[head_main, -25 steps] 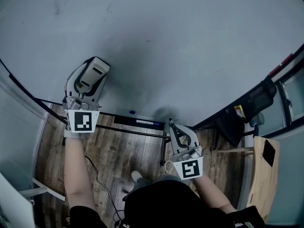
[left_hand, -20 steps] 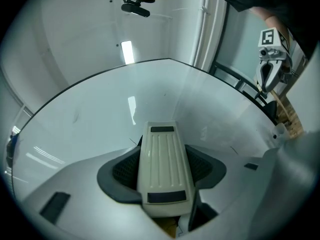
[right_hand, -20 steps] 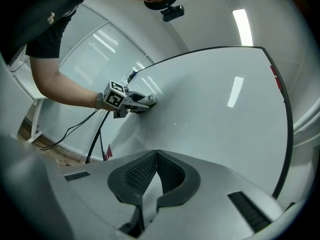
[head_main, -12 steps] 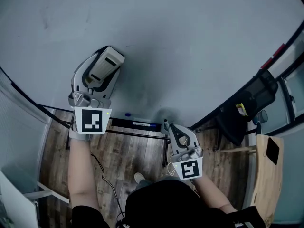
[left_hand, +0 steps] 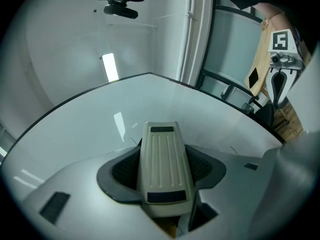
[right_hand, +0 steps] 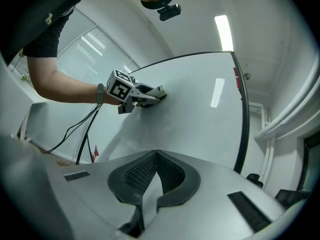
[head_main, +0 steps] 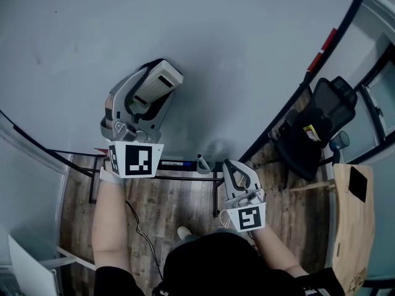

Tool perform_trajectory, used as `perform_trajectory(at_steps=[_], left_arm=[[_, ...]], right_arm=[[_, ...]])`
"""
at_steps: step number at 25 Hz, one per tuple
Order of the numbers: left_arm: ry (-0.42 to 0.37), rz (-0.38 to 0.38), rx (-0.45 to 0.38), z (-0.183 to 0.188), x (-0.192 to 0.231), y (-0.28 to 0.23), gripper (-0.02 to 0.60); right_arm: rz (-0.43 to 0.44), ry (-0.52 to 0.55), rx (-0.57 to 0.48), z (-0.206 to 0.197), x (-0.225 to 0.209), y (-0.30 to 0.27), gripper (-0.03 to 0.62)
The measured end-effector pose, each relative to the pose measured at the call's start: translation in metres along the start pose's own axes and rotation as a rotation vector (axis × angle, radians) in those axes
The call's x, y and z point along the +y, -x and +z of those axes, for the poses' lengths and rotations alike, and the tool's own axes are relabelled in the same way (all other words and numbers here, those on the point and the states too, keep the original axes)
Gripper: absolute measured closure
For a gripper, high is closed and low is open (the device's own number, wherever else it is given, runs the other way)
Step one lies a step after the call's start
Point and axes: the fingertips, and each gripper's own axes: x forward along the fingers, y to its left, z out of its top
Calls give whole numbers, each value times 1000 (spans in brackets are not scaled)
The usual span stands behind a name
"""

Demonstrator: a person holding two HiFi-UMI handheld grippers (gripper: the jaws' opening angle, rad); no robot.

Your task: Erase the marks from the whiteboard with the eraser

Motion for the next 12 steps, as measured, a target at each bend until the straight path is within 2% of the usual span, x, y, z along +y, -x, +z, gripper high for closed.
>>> perform_trajectory(at_steps=[3,7,12], left_arm=[[16,-25,-13,17,-24,-13,316],[49,-52,-15,31,-53,-25,316],[103,-81,2,41,-87,-33,316]], right_arm=[[-50,-49,-51,3,-21,15,565],[-61,-20,7,-12,-41,38,565],[-80,-19,22,-19,-60,61,565]])
